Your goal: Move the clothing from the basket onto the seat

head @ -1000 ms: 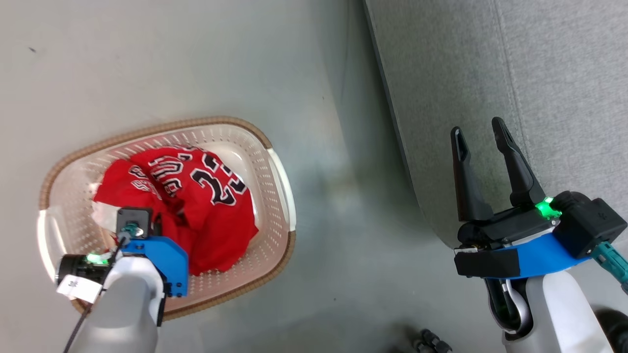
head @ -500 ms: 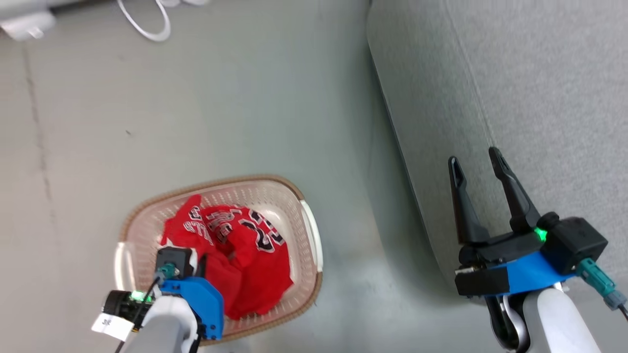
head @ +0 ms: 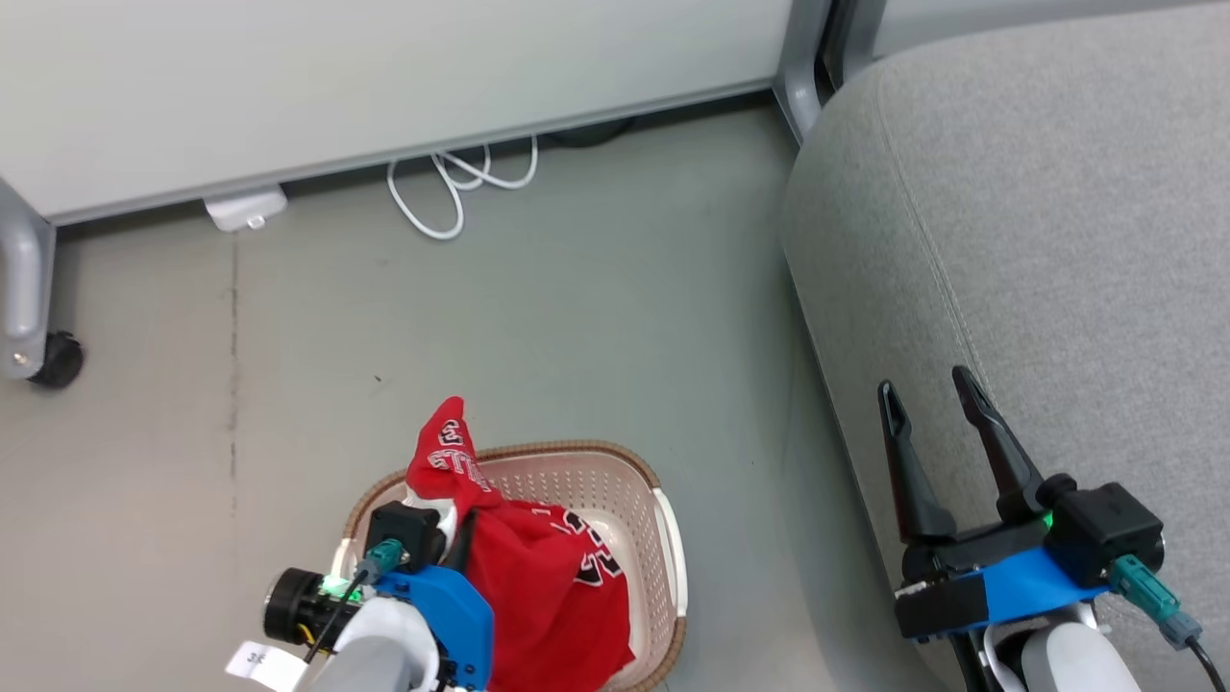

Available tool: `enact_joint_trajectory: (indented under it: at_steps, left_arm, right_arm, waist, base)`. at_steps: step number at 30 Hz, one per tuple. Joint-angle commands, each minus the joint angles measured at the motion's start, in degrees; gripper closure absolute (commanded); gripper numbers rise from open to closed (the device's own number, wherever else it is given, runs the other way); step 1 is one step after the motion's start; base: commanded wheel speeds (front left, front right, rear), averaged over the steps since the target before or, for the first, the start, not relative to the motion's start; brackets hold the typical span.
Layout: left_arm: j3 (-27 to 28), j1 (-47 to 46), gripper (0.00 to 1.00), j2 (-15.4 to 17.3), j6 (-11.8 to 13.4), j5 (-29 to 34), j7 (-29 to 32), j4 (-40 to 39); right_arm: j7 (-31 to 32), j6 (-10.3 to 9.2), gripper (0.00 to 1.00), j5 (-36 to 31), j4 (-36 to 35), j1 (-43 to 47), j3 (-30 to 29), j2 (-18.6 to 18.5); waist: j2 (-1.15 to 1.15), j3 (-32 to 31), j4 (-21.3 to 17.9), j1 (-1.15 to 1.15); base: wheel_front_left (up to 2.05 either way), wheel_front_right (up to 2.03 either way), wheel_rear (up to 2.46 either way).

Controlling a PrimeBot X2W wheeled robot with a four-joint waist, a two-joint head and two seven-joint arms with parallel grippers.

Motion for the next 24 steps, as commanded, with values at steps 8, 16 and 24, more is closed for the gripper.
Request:
enact_joint_trajectory:
  at_steps: [8, 16, 24]
  left_arm:
    - [-12.84, 0.79, 1.0, -0.1, -0.31, -10.09, 1.17, -7.12]
    - [-20.58, -2.13, 1.0, -0.1, 0.21, -16.25, 0.78, -13.0]
    - [-26.31, -6.02, 1.0, -0.1, 1.81, -21.72, 0.69, -18.22]
  right_arm:
    - [-0.2, 0.03, 0.0, -1.21, 1.86, 3.78, -0.15, -0.14]
    - [-0.2, 0.03, 0.0, -1.55, 2.72, 5.33, 0.85, -0.14]
    - [0.24, 0.03, 0.0, -1.45, 3.32, 6.06, 2.45, -0.14]
  waist:
    - [-0.01, -7.5, 2.49, 0.01]
    - [-0.01, -10.26, 3.44, 0.01]
    - [-0.01, -11.84, 3.79, 0.01]
  base:
    - [0.0, 0.0, 0.0]
    - [0.0, 0.0, 0.0]
    - [0.0, 0.0, 0.0]
